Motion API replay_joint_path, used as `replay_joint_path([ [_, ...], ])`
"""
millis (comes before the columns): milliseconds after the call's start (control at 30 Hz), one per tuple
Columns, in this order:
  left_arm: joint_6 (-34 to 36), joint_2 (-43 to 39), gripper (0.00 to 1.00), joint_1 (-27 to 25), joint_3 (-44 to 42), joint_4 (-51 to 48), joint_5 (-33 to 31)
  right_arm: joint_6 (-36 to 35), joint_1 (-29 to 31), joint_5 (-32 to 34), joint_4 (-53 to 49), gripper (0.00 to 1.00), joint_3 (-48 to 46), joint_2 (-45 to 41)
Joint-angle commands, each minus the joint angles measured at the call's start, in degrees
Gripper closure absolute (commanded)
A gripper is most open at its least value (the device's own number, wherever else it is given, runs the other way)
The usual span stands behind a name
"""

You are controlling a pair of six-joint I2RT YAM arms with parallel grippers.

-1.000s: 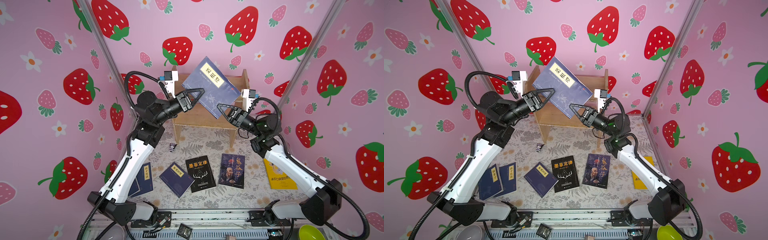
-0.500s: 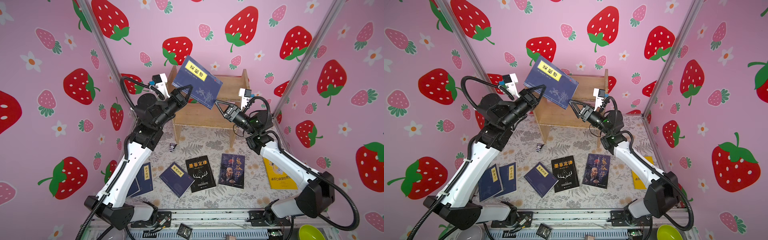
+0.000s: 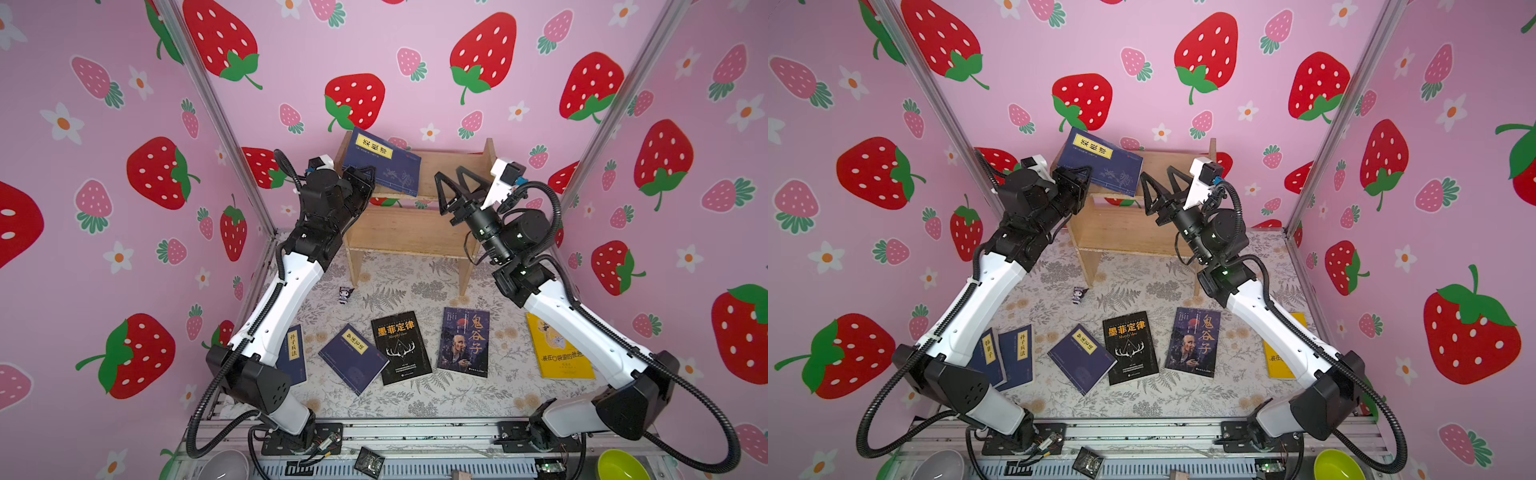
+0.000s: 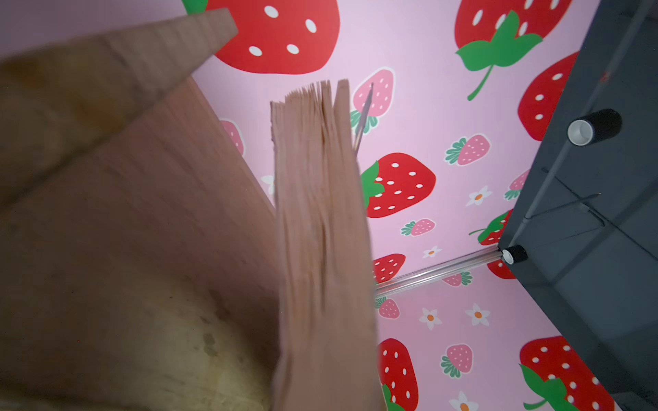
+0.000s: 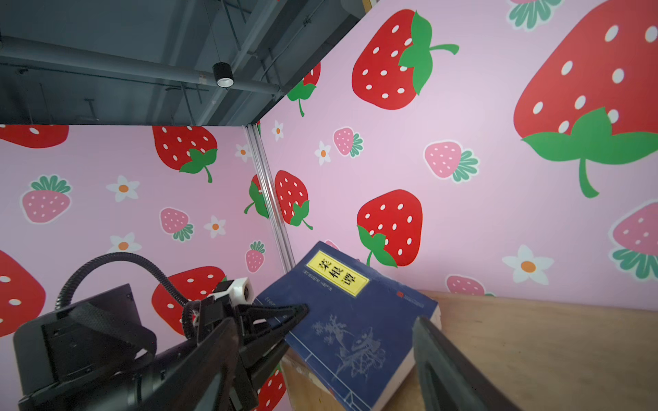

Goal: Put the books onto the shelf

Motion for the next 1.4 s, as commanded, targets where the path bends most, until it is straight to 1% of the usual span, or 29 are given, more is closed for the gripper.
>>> replay_joint_path([
  [0, -2.7, -0.5, 1.0, 0.9, 3.5, 0.4, -1.6, -7.4, 2.0, 5.9, -2.2, 0.22, 4.3, 4.2],
  [200, -2.1, -1.9, 1.0, 1.4, 1.1, -1.0, -3.8, -4.8, 3.0, 10.7, -6.4, 0.26, 10.0, 10.4],
  [267, -2.4, -2.2, 1.0, 1.5, -0.1, -0.6, -4.0, -4.1, 3.7, 12.7, -5.5, 0.28, 9.3, 11.2],
  [333, -2.7, -2.2, 1.0, 1.6, -1.2, -0.1, -4.1, -3.9, 4.6, 14.8, -2.1, 0.28, 6.5, 11.6],
  [400, -2.7, -1.8, 1.0, 1.7, -1.7, 0.2, -4.2, -3.7, 4.8, 15.3, -1.2, 0.29, 5.8, 12.4],
  [600, -3.5, -0.1, 1.0, 2.5, -0.8, 0.1, -2.9, -5.0, 4.8, 15.1, -0.6, 0.28, 7.3, 14.1],
  [733, -2.7, -0.1, 1.0, 2.5, -1.0, -0.3, -3.5, -6.3, 4.8, 15.0, -2.3, 0.28, 10.6, 16.1],
  [967, -2.0, 1.2, 0.99, 2.7, 0.0, -1.5, -2.8, -10.3, 4.8, 10.6, -5.7, 0.26, 17.4, 21.5],
  [1067, -1.3, 1.2, 0.93, 2.6, 0.2, -1.7, -2.8, -11.7, 4.8, 11.3, -8.5, 0.26, 20.3, 23.5],
  [1100, -0.9, 1.2, 0.87, 2.6, 0.5, -2.2, -2.8, -11.9, 4.8, 12.3, -9.0, 0.26, 20.8, 24.0],
  [1167, 0.1, 1.4, 0.79, 2.6, 1.5, -3.6, -2.7, -12.1, 4.8, 14.3, -9.0, 0.26, 20.6, 24.6],
  [1300, 0.6, 1.3, 0.58, 2.7, 1.6, -4.6, -2.3, -12.3, 4.8, 17.0, -10.6, 0.26, 21.4, 26.2],
  [1367, 0.9, 1.0, 0.51, 2.7, 1.6, -5.2, -2.4, -12.2, 4.8, 18.3, -11.8, 0.26, 22.4, 27.2],
])
